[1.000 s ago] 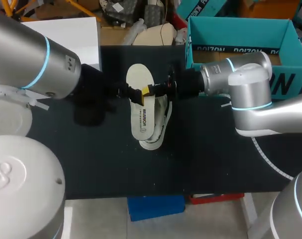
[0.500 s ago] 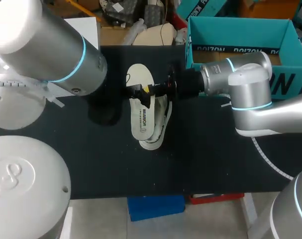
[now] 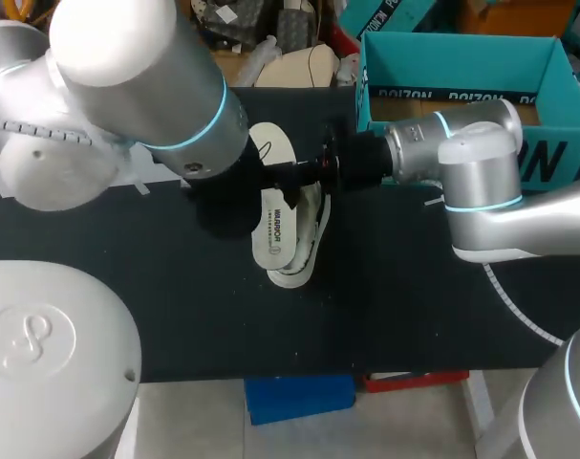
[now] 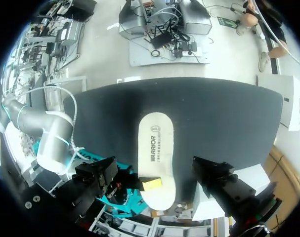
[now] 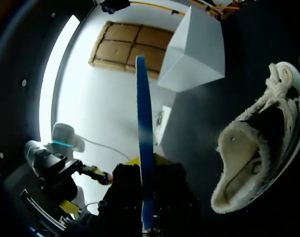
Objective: Take the shoe out of the shoebox, open the shoe tongue, remove and reinsert the insole, then place the shoe into the shoebox
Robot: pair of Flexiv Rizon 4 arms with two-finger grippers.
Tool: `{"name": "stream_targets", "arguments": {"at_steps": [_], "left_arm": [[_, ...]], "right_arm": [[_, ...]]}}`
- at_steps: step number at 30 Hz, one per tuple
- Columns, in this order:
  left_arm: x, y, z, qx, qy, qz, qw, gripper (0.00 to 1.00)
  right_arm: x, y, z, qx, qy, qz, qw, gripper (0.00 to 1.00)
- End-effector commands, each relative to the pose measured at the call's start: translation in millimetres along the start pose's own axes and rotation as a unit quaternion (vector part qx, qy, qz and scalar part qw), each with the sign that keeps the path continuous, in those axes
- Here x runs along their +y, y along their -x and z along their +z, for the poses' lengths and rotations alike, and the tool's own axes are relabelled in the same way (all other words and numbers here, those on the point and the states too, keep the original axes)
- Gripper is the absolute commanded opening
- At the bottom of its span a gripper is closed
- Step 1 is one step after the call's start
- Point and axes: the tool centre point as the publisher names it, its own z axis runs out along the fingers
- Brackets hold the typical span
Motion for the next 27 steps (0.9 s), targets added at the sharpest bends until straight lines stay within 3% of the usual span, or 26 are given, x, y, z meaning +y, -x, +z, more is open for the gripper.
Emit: {"name": "stream_targets", "arguments": {"at_steps": [1, 4, 14, 27], "left_arm": [[-3.5, 16.9, 13.9, 0.092, 0.01, -0.018, 0.996, 1.0], [-4.5, 17.9, 18.9, 0.08, -0.003, -0.02, 0.997, 1.0], [-10.5, 13.6, 34.8, 0.116, -0.015, -0.013, 0.993, 1.0], [4.4, 11.3, 38.6, 0.11, -0.016, -0.01, 0.994, 1.0]], "right_arm": [[0.7, 1.1, 1.2, 0.0, 0.0, 0.0, 1.0, 0.0], [0.7, 1.1, 1.2, 0.0, 0.0, 0.0, 1.0, 0.0], [0.7, 1.1, 1.2, 0.0, 0.0, 0.0, 1.0, 0.0], [0.7, 1.1, 1.2, 0.0, 0.0, 0.0, 1.0, 0.0]]}}
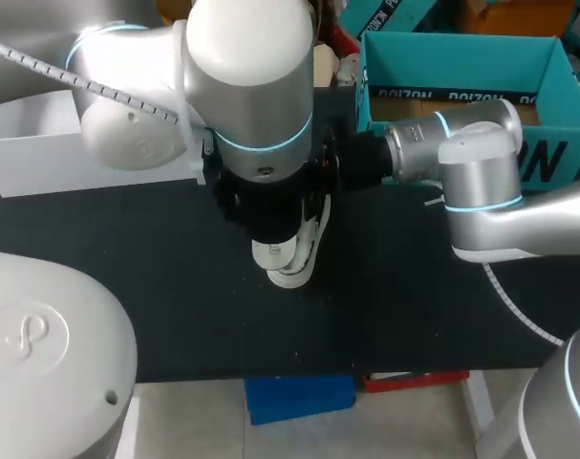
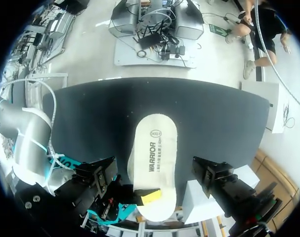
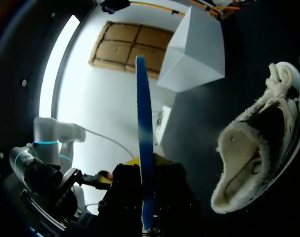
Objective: Take the shoe out of the shoebox, open the shoe tongue, remove and reinsert the insole, then place the shoe into the shoebox
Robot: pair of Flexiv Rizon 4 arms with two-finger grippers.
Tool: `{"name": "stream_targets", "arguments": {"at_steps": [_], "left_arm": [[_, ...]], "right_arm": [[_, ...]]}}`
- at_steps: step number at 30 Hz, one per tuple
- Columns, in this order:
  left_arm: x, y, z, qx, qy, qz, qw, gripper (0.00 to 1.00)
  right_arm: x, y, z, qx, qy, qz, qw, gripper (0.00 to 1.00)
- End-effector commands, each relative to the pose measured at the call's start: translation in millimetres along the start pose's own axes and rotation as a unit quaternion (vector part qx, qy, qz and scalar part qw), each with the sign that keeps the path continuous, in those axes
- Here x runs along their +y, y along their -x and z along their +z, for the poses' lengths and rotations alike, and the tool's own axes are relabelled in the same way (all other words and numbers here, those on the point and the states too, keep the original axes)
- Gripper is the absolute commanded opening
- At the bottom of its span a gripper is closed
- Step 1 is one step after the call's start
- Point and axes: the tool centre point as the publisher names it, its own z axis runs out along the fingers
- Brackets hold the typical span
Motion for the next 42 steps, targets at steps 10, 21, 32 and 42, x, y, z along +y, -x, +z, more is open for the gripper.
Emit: {"name": "stream_targets", "arguments": {"at_steps": [10, 21, 32, 42], "left_arm": [[43.3, -1.2, -1.5, -0.005, 0.008, 0.0, 1.0, 1.0], [88.1, -14.4, 8.2, -0.008, 0.014, -0.013, 1.0, 1.0], [133.1, -30.5, 12.3, -0.005, 0.03, -0.027, 0.999, 1.0], [159.0, -32.0, 16.2, -0.006, 0.046, -0.041, 0.998, 1.0]], "right_arm": [[0.6, 1.1, 1.2, 0.0, 0.0, 0.0, 1.0, 0.0], [0.6, 1.1, 1.2, 0.0, 0.0, 0.0, 1.0, 0.0], [0.6, 1.1, 1.2, 0.0, 0.0, 0.0, 1.0, 0.0], [0.6, 1.1, 1.2, 0.0, 0.0, 0.0, 1.0, 0.0]]}}
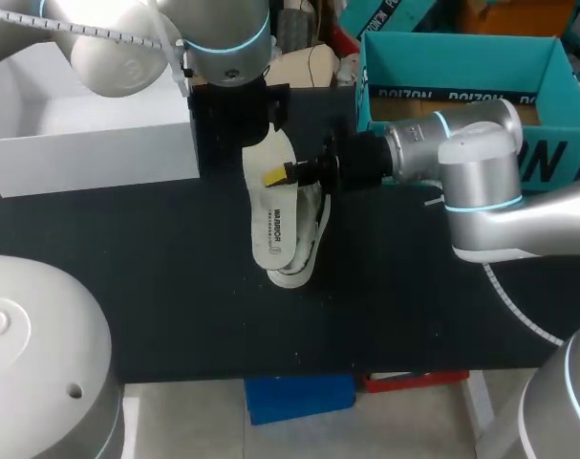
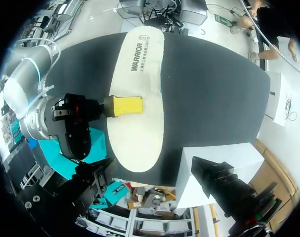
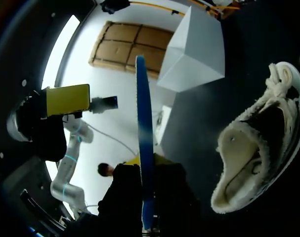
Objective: Take the shoe out of the shoebox, open the shoe tongue, remove and reinsert the insole, then place the shoe into the shoebox
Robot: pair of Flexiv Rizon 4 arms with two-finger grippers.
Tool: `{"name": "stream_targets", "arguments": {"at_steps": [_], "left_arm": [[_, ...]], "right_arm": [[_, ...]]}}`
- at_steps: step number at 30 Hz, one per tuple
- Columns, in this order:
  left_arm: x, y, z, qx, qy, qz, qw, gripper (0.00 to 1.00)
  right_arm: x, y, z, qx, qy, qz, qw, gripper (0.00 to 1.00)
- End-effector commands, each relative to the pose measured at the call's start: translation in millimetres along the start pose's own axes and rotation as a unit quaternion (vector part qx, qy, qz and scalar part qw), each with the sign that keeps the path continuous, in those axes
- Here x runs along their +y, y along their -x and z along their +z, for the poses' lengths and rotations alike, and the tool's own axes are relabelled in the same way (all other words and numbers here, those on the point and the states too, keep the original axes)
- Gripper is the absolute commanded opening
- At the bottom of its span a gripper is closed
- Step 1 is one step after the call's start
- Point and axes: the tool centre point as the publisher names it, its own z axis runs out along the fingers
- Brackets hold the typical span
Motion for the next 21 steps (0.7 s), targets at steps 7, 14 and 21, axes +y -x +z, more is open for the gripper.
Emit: {"name": "stream_targets", "arguments": {"at_steps": [7, 14, 21], "left_arm": [[10.0, 5.0, 1.1, -0.003, 0.007, -0.009, 1.0, 1.0], [-15.2, 1.7, -4.4, -0.003, 0.003, -0.009, 1.0, 1.0], [-55.1, -1.7, -8.6, 0.005, -0.004, -0.007, 1.0, 1.0]], "right_arm": [[0.6, 1.1, 1.2, 0.0, 0.0, 0.0, 1.0, 0.0], [0.6, 1.1, 1.2, 0.0, 0.0, 0.0, 1.0, 0.0], [0.6, 1.1, 1.2, 0.0, 0.0, 0.0, 1.0, 0.0]]}}
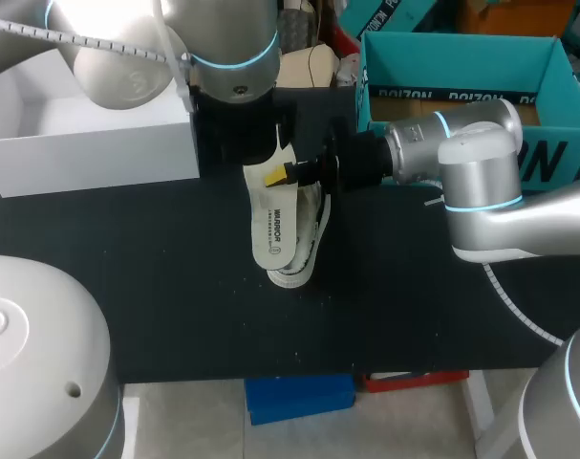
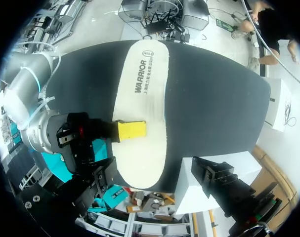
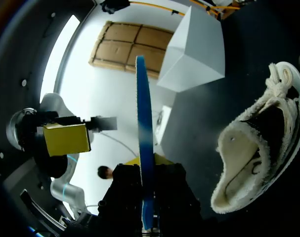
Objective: Take the shoe out of the shoebox, open the shoe tongue, remove and reinsert the insole, then place the shoe into the shoebox
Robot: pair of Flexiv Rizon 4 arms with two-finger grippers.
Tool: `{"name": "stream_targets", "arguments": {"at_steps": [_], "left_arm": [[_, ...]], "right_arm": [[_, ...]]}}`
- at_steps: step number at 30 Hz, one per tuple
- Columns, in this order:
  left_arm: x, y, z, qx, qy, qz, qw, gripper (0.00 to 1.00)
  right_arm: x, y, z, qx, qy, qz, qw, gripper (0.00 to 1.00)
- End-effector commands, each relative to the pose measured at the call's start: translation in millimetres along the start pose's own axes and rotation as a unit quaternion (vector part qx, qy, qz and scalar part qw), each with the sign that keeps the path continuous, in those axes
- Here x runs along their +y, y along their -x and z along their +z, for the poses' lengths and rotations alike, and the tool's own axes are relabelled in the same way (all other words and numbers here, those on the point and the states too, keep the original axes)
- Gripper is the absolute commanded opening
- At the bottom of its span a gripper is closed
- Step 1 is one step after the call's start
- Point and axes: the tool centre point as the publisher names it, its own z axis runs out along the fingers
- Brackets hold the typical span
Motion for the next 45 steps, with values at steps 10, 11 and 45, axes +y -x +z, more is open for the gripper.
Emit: {"name": "stream_targets", "arguments": {"at_steps": [10, 11, 45], "left_arm": [[-76.0, -11.9, -13.5, -0.019, 0.005, 0.009, 1.0, 1.0], [-79.3, -12.2, -14.1, -0.019, 0.006, 0.009, 1.0, 1.0], [-128.5, -54.9, -14.2, -0.435, -0.063, -0.022, 0.898, 1.0]], "right_arm": [[0.6, 1.1, 1.1, 0.0, 0.0, 0.0, 1.0, 0.0], [0.6, 1.1, 1.1, 0.0, 0.0, 0.0, 1.0, 0.0], [0.6, 1.1, 1.1, 0.0, 0.0, 0.0, 1.0, 0.0]]}}
